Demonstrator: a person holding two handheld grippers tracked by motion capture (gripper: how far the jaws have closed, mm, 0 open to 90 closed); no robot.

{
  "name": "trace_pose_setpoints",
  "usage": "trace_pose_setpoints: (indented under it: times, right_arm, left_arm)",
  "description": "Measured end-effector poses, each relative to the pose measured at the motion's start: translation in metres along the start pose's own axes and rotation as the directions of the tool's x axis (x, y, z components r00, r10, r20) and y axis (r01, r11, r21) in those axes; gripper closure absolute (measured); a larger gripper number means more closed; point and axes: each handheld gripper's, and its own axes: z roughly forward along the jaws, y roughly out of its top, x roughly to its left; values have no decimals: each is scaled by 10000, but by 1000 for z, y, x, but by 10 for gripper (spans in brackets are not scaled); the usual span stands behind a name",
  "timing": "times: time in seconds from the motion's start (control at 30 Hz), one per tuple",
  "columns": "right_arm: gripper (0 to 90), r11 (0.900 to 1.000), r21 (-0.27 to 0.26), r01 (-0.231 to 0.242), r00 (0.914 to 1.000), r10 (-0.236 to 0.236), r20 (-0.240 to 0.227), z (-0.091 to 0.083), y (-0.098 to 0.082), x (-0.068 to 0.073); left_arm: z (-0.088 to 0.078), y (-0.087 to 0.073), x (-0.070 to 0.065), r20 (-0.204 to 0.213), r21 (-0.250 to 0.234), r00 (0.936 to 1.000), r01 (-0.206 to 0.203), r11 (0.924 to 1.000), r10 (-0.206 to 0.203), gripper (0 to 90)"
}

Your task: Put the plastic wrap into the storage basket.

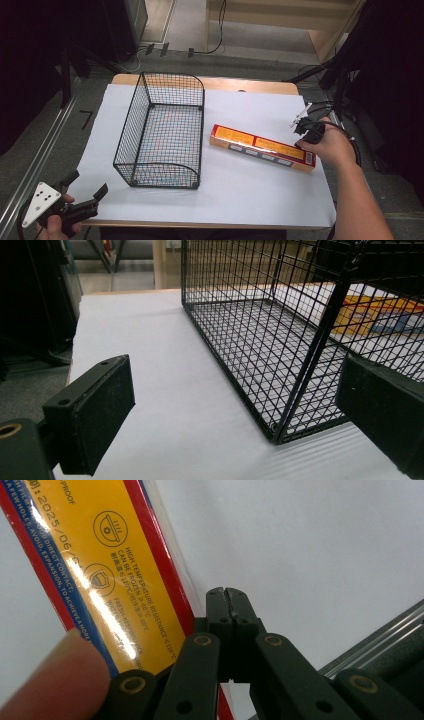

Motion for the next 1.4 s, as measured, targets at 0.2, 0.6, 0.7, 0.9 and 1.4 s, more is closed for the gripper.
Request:
trace_pose_setpoints:
  times: [0.2, 0.6, 0.7, 0.9, 1.4]
  right_arm:
    - [655, 9994, -293, -156, 9980, 174, 613, -2, 3, -1]
    - [303, 9991, -169, 380, 9992, -378, 123, -22, 28, 9]
    - [306, 9968, 130, 787, 9969, -787, -19, -16, 37, 18]
    - [325, 9927, 107, 1199, 9923, -1195, -332, -10, 54, 32]
    - [326, 9703, 1085, 2162, 9760, -2116, -522, 9, 71, 59]
  left_arm:
    - [1, 0, -1, 22, 35, 10000, -47, 10000, 47, 29]
    - [1, 0, 0, 44, 0, 10000, -35, 10000, 35, 29]
    - [1, 0, 0, 41, 0, 10000, -9, 10000, 9, 29]
    - [1, 1, -1, 59, -9, 10000, -42, 10000, 42, 29]
    - [0, 1, -1, 87, -33, 10000, -20, 10000, 20, 29]
